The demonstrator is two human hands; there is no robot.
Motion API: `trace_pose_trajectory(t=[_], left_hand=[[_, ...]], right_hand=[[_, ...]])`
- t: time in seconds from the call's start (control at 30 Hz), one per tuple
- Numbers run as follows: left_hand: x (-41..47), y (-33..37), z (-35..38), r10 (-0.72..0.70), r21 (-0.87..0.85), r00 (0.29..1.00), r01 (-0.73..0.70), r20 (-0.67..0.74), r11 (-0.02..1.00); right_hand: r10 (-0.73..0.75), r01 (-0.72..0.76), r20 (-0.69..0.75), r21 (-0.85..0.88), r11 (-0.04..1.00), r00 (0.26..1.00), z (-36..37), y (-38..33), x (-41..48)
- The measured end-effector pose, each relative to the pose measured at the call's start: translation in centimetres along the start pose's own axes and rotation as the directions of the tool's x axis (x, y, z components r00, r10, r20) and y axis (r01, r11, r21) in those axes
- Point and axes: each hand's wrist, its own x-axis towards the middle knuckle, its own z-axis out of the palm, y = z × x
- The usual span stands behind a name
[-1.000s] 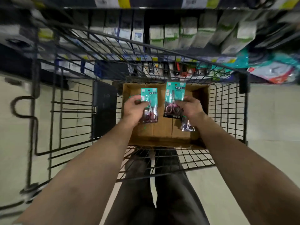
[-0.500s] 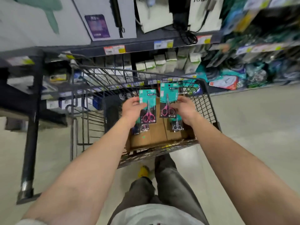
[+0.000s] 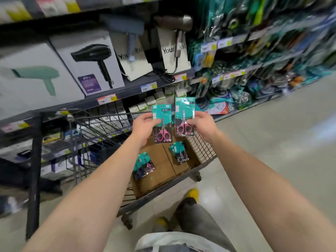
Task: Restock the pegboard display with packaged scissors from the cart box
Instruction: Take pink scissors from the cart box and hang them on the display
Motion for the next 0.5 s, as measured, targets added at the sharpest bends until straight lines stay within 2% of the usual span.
trace_pose_trajectory(t=[0.27, 0.5], left_hand=[[0.2, 7.1, 9.1, 0.137, 0.064, 0.978, -0.148, 0.158, 0.987], [1.0, 12.1, 22.3, 0.169, 0.062, 0.952, -0.190, 0.254, 0.980]], right_hand=[[-0.089, 0.094, -0.118, 0.035, 0.995, 0.989, -10.1, -3.9, -1.3], [-0.098, 0.127, -0.254, 0.100, 0.987, 0.962, -23.2, -5.0, 0.4]])
